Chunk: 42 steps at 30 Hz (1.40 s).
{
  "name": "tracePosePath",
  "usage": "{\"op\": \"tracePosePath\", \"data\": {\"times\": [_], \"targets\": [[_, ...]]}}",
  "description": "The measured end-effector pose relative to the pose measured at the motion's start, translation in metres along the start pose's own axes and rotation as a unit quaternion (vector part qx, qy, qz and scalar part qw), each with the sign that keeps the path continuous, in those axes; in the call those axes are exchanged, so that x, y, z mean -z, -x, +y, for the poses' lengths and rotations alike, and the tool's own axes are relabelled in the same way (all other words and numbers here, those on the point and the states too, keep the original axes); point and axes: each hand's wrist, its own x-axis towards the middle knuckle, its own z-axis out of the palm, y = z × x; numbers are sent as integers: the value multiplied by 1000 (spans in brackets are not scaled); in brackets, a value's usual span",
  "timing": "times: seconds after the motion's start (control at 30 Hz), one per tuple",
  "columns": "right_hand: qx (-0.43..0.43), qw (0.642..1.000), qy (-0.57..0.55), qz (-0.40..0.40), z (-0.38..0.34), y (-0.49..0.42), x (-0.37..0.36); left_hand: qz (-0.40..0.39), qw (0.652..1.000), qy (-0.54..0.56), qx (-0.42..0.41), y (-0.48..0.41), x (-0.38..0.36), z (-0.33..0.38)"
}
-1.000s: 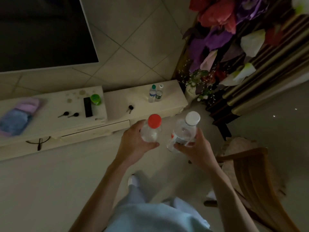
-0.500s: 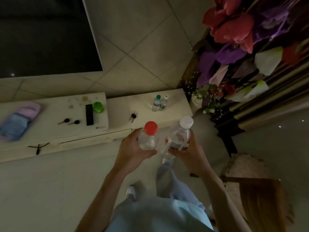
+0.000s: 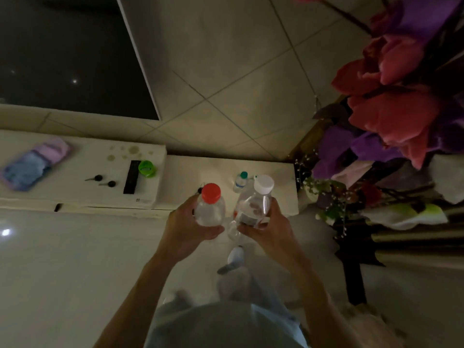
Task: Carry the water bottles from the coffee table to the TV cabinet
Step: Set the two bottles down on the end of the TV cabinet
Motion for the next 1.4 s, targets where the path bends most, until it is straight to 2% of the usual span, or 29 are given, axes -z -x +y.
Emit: {"op": "tracePosePath", "data": {"times": [0.2, 0.43, 0.67, 0.77, 0.87, 1.17, 1.4], "targets": [[-9, 998, 16, -56, 19, -52, 35, 17, 1000, -9, -3, -41, -40, 18], [-41, 997, 17, -57, 80, -116, 16, -15, 999, -10, 27, -107, -89, -27], [-89, 996, 30, -1, 191, -181, -57, -17, 997, -1, 75, -183, -161, -127], [-115, 993, 8, 7, 235, -207, -85, -18, 996, -11, 83, -208, -189, -170], [-130, 990, -12, 47, 275, -232, -105, -25, 996, -21, 83, -235, -215, -201], [-110, 980, -4, 167, 364, -290, -130, 15, 998, -32, 44, -314, -287, -254], [-99, 975, 15, 200, 391, -328, -133, 42, 998, -46, 10, -347, -320, -270]]}}
